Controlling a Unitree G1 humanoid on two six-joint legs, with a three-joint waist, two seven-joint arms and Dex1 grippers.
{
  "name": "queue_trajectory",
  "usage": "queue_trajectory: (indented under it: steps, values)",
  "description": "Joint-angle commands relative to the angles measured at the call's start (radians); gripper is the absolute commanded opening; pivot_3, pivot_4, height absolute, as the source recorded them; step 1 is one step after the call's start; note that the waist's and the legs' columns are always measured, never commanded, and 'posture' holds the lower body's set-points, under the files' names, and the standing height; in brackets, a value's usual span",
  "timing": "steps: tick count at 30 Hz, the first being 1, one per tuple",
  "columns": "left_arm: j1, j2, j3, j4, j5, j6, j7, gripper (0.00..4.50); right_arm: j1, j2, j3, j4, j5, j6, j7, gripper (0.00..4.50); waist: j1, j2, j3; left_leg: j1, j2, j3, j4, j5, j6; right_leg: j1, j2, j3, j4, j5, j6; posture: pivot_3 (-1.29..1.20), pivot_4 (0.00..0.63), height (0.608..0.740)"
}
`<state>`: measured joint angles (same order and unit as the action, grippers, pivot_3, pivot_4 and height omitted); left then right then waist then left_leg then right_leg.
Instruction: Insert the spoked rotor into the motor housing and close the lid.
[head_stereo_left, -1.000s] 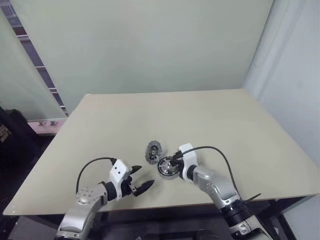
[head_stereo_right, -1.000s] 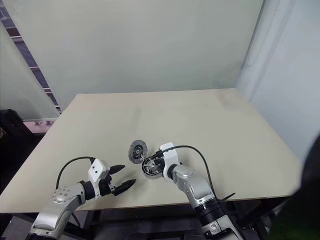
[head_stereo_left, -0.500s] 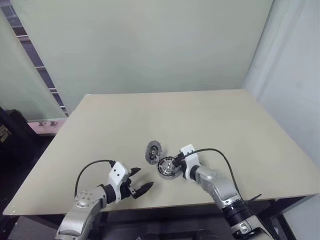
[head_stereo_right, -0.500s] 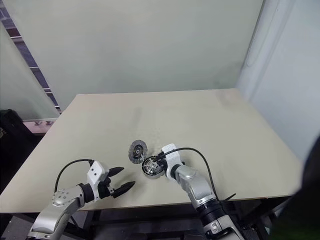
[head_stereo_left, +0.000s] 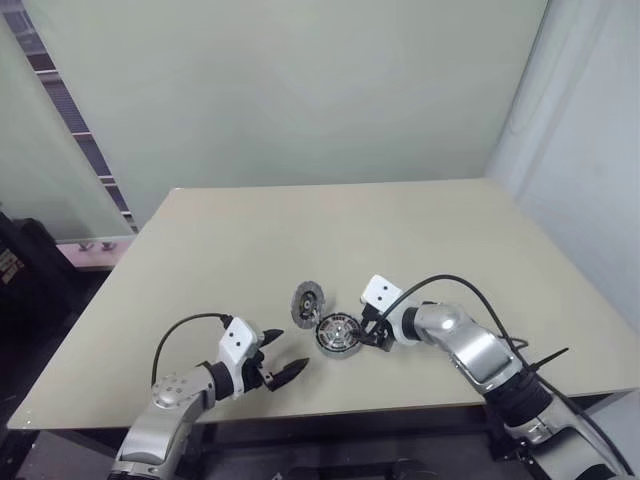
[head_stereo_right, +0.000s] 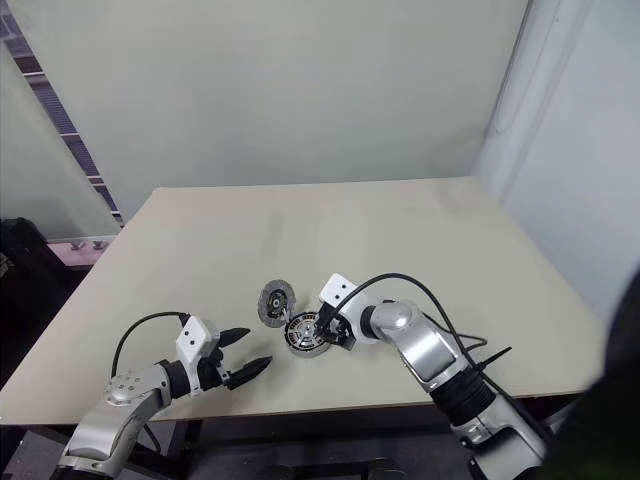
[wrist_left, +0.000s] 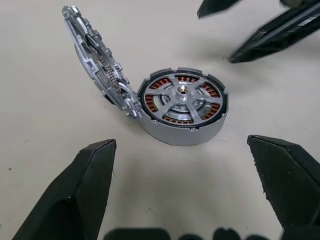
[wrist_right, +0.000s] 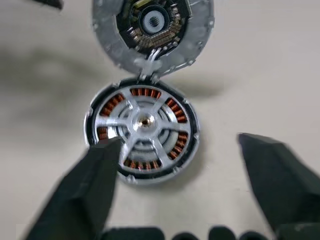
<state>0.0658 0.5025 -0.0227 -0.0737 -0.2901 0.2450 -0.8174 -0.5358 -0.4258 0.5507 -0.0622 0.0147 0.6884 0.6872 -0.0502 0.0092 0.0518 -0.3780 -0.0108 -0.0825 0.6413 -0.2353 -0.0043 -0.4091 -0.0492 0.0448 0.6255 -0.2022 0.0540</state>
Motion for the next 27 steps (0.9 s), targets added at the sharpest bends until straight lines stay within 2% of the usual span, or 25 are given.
queue_trajectory:
  steps: [1,12,27]
  values:
    - [-0.02,0.003,0.0,-0.009,-0.001,-0.012,-0.006,4.5,-0.061,-0.052,0.088,-0.07,-0.067,-0.026,0.102,4.46,0.0,0.0,0.0,0.0,0.0,0.0,0.0,0.0,0.0,0.0,0.0,0.0,0.0,0.0,0.0,0.0,0.0,0.74]
    - [-0.011,-0.003,-0.011,-0.016,0.0,-0.013,-0.005,4.5,-0.148,-0.094,0.294,-0.034,-0.266,-0.118,0.274,4.46,0.001,0.0,0.0,0.0,0.0,-0.001,0.001,0.0,0.0,0.0,0.0,-0.001,0.0,0.0,0.0,0.0,0.0,0.74]
    - [0.008,-0.005,-0.014,-0.032,-0.003,-0.007,-0.002,4.5,-0.163,0.034,0.295,0.192,-0.366,-0.197,0.273,4.46,0.0,-0.001,0.0,0.001,0.0,-0.002,0.002,0.0,0.0,0.0,0.0,-0.002,0.001,0.0,0.0,0.0,0.0,0.74]
